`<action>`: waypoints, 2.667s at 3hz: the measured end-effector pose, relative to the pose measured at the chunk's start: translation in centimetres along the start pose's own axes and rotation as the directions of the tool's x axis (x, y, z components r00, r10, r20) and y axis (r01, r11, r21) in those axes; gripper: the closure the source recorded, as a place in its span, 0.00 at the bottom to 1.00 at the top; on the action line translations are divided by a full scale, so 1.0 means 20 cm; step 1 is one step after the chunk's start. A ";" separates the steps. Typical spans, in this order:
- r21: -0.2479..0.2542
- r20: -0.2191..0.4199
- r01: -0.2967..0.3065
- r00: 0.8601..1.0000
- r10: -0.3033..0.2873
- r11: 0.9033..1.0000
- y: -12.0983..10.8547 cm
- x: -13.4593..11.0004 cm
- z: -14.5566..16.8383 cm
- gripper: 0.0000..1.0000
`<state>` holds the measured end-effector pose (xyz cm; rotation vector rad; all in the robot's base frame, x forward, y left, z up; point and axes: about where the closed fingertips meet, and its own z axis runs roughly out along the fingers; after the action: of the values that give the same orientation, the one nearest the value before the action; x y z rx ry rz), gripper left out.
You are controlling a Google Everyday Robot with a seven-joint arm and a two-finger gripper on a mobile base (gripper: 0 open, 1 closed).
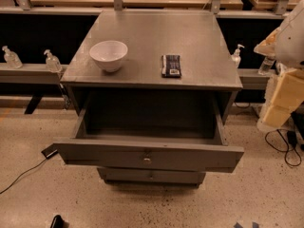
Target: Close top drawer
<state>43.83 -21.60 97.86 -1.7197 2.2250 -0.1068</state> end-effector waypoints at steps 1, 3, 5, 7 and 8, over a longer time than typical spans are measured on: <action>0.000 0.000 0.000 1.000 0.000 1.000 0.00 0.00 0.00 0.00; -0.079 0.081 0.032 0.996 -0.025 0.996 0.21 -0.10 0.39 0.00; -0.144 0.162 0.031 0.987 -0.008 0.989 0.29 -0.16 0.74 0.00; -0.137 0.161 0.033 0.987 -0.011 0.990 0.30 -0.16 0.72 0.40; -0.134 0.160 0.035 0.987 -0.013 0.990 0.30 -0.16 0.71 0.63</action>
Offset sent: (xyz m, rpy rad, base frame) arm -0.0159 0.0516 -0.0955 0.0621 0.0553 0.0697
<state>43.30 -14.89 83.55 -1.7581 2.1392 0.1751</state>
